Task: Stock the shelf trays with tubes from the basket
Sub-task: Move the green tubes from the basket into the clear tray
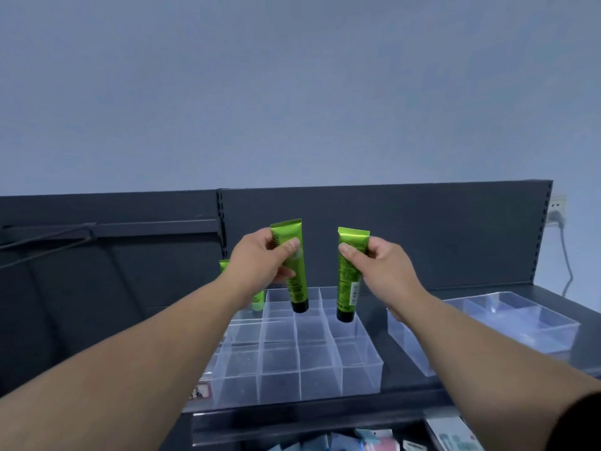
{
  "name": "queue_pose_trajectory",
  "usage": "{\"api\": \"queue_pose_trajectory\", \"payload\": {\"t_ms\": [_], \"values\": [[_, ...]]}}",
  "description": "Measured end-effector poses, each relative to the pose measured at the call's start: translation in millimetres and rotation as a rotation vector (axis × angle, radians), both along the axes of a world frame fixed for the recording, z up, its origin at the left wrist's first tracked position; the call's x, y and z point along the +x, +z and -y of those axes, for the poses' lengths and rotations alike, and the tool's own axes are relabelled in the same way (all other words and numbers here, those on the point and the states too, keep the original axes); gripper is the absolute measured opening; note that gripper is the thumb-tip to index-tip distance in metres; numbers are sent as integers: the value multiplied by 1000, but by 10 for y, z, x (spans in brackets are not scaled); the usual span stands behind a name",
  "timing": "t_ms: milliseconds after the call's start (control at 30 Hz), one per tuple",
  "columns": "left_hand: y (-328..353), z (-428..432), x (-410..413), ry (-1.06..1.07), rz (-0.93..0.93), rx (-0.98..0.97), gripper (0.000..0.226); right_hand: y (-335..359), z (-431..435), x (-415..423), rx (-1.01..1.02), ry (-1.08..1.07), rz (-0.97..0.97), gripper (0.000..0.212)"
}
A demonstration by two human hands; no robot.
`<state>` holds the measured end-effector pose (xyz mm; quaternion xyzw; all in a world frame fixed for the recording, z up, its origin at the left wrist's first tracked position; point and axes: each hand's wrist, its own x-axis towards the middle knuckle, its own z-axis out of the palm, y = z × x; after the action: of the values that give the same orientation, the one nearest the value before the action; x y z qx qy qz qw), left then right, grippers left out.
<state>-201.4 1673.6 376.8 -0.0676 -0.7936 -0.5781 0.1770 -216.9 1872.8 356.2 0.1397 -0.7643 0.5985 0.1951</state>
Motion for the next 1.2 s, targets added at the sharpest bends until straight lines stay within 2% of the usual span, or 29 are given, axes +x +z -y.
{"api": "queue_pose_trajectory", "payload": {"t_ms": [267,433,833,1033,1200], "values": [[87,289,-332,65,-28,-144,11,5,268,-526,42,57,-13,2],[109,339,-610,108,7,-208,12,9,325,-941,163,112,-19,5],[-89,333,-1293,229,46,-642,5,-234,440,-1670,341,141,45,12],[-227,346,-1531,225,50,-877,21,-427,445,-1866,399,174,122,12],[-295,413,-1655,236,104,-982,32,-516,485,-1950,403,212,161,13]]}}
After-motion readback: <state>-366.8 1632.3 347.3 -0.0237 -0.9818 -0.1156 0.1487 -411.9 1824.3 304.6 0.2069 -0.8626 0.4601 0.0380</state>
